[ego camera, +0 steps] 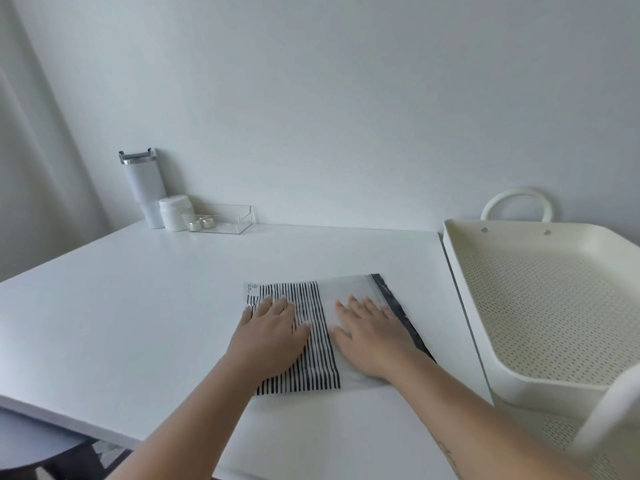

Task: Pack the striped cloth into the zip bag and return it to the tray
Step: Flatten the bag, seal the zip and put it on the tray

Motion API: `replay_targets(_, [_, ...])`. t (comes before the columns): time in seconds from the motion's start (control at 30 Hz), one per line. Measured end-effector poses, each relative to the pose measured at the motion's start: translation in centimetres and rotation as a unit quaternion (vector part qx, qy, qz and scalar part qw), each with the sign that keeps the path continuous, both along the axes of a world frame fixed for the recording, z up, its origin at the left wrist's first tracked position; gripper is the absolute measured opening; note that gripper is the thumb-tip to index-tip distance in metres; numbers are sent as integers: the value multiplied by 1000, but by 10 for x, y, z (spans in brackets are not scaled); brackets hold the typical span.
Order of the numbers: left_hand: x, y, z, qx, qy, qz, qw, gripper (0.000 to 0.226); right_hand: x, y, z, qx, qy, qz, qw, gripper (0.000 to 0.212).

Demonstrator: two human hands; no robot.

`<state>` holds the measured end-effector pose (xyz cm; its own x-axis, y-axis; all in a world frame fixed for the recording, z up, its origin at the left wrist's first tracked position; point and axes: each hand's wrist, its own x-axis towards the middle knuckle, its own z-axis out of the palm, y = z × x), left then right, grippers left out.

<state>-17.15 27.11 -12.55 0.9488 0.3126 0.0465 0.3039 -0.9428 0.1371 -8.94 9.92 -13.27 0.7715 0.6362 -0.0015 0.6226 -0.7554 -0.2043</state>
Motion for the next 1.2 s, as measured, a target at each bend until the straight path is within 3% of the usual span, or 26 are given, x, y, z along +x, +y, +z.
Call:
replay_targets(0.17, [6,9,-4,33,-13,-29,999,69,7,-17,1,-14,18,-32,999,63])
replay_targets(0.3, [13,25,9,29,-70,-81,994,56,-2,-28,2,-9,31,-24,999,64])
replay_targets(0.43, [18,25,23,123,-103,-92,983,46,-17,-30,2,6,37,-21,999,65])
replay_targets(0.6, [-2,-9,5,34,-161,-2,986,48,-13,-40,8,68,3,-13,998,56])
replay_targets(0.77, [-14,-20,-18,16,-96,41,994,67,-11,-53,2,72,10,0,997,53])
replay_targets(0.87, [-6,-7,-16,14,-96,12,995,67,-18,-56,-1,68,11,-6,998,53])
replay_targets(1.1, [18,31,9,48,-123,-94,987,44,-44,-52,1,68,-34,16,997,49])
replay_targets(1.2, [9,22,21,-18,-164,-106,981,35,-36,-55,7,91,-31,43,994,48])
